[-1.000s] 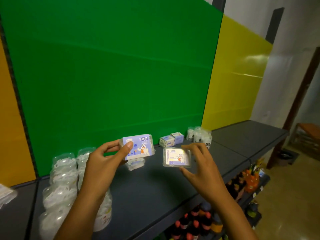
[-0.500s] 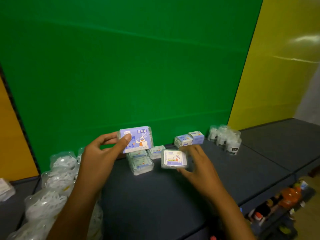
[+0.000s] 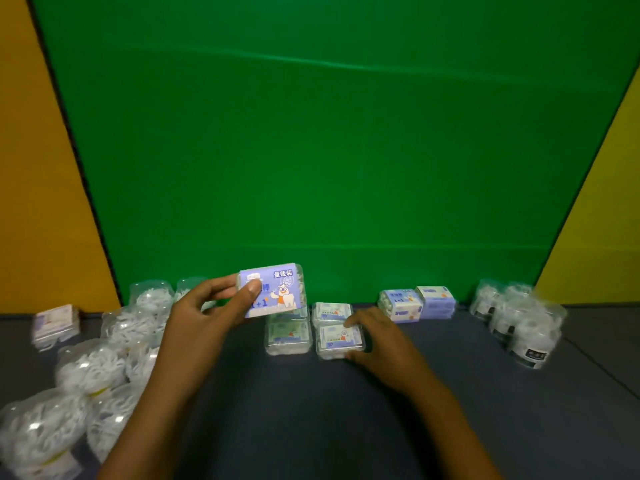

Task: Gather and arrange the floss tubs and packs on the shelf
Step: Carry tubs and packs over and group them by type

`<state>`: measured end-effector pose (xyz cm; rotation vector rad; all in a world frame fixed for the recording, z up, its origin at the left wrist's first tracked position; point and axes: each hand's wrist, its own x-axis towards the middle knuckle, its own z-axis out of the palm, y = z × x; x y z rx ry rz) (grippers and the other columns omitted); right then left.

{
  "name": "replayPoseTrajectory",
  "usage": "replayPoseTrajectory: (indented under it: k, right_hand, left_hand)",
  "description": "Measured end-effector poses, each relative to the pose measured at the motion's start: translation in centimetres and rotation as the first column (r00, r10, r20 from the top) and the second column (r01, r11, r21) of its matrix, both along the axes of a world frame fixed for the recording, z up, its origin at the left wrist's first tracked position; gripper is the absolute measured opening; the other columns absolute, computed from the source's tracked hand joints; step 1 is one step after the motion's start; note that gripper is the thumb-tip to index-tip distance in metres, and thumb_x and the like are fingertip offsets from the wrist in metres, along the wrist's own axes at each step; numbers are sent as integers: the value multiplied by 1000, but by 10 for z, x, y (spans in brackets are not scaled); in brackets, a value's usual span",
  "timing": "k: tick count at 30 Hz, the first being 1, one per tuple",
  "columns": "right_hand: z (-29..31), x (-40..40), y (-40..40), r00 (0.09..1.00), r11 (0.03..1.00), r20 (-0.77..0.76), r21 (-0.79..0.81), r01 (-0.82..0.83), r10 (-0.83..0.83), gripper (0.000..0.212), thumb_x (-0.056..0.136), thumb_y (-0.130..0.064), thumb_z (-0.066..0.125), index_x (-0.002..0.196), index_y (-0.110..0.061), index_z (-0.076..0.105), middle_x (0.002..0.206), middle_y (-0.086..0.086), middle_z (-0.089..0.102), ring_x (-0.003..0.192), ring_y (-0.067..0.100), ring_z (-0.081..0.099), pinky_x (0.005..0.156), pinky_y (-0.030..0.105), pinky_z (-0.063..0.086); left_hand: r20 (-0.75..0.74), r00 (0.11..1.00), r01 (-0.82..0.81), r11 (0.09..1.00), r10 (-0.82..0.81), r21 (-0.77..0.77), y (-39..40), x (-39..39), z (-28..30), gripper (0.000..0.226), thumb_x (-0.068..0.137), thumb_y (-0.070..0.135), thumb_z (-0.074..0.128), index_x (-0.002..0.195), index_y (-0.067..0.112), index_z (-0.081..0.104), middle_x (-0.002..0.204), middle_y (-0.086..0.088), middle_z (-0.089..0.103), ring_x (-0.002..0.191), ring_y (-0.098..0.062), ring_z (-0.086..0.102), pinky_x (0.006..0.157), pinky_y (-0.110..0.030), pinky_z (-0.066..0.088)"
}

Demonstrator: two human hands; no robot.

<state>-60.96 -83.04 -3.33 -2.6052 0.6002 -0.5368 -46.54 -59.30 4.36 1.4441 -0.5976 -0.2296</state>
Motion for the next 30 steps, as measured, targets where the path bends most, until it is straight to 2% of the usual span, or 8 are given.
replayPoseTrajectory:
  k: [6, 13, 16, 19, 22, 25, 28, 30]
  right_hand:
    - [-11, 8, -7, 996, 997, -48, 18, -78, 79, 41, 85, -27, 72, 120, -28, 50, 128, -4, 47, 110, 11, 50, 88, 21, 42]
    - [5, -6, -17, 995, 996, -77, -47, -71, 68, 45, 92, -42, 61, 133, -29, 49, 137, -8, 43, 121, 12, 47, 96, 23, 38]
    - [19, -23, -24, 994, 989, -110, -148, 12, -29, 50, 93, -49, 55, 137, -27, 44, 139, -5, 42, 123, 15, 46, 98, 32, 44]
    - [31, -50, -33, 983, 970, -138, -228, 84, -118, 52, 92, -55, 51, 136, -28, 42, 139, -6, 42, 123, 17, 47, 93, 34, 47]
    - [39, -82, -48, 966, 948, -165, -282, 149, -201, 53, 91, -60, 48, 135, -30, 43, 138, -6, 43, 124, 17, 45, 94, 34, 46]
    - [42, -108, -63, 955, 937, -148, -282, 207, -256, 54, 91, -62, 47, 135, -31, 44, 137, -6, 45, 124, 16, 45, 95, 33, 44]
    - [45, -123, -75, 954, 932, -125, -279, 231, -273, 54, 90, -62, 48, 134, -32, 44, 133, -7, 48, 120, 14, 47, 92, 30, 45]
    - [47, -128, -85, 956, 932, -107, -275, 237, -274, 54, 90, -63, 48, 134, -32, 44, 133, -7, 48, 119, 12, 48, 91, 28, 45]
  left_hand:
    - [5, 996, -84, 996, 84, 10, 4, -19, -14, 53, 60, 60, 78, 102, 30, 70, 101, 5, 72, 92, -15, 70, 88, -43, 55]
    - [-1, 997, -73, 997, 73, 18, -2, -28, -21, 62, 57, 63, 76, 106, 26, 69, 101, 3, 73, 93, -12, 70, 85, -38, 56]
    - [-16, 999, -28, 1000, 28, 11, -15, -34, -18, 50, 64, 49, 82, 104, 22, 68, 98, 2, 73, 89, -11, 71, 80, -31, 58]
    - [-57, 997, 44, 999, -46, -32, -40, -43, -16, 31, 73, 29, 75, 99, 14, 68, 93, -4, 73, 81, -11, 71, 69, -22, 59]
    - [-79, 988, 134, 991, -135, -14, -71, -54, -22, 38, 70, 34, 76, 102, 14, 68, 96, -8, 73, 83, -19, 72, 75, -33, 60]
    - [-86, 981, 178, 984, -176, 18, -100, -66, -32, 44, 65, 41, 80, 104, 24, 68, 100, -13, 69, 85, -27, 72, 78, -43, 60]
    - [-73, 976, 213, 973, -207, 86, -126, -79, -39, 37, 68, 45, 83, 98, 30, 69, 95, -11, 68, 81, -26, 71, 75, -46, 60]
    - [-59, 978, 207, 966, -200, 153, -145, -87, -43, 29, 74, 40, 79, 97, 27, 67, 93, -8, 68, 79, -26, 71, 70, -41, 60]
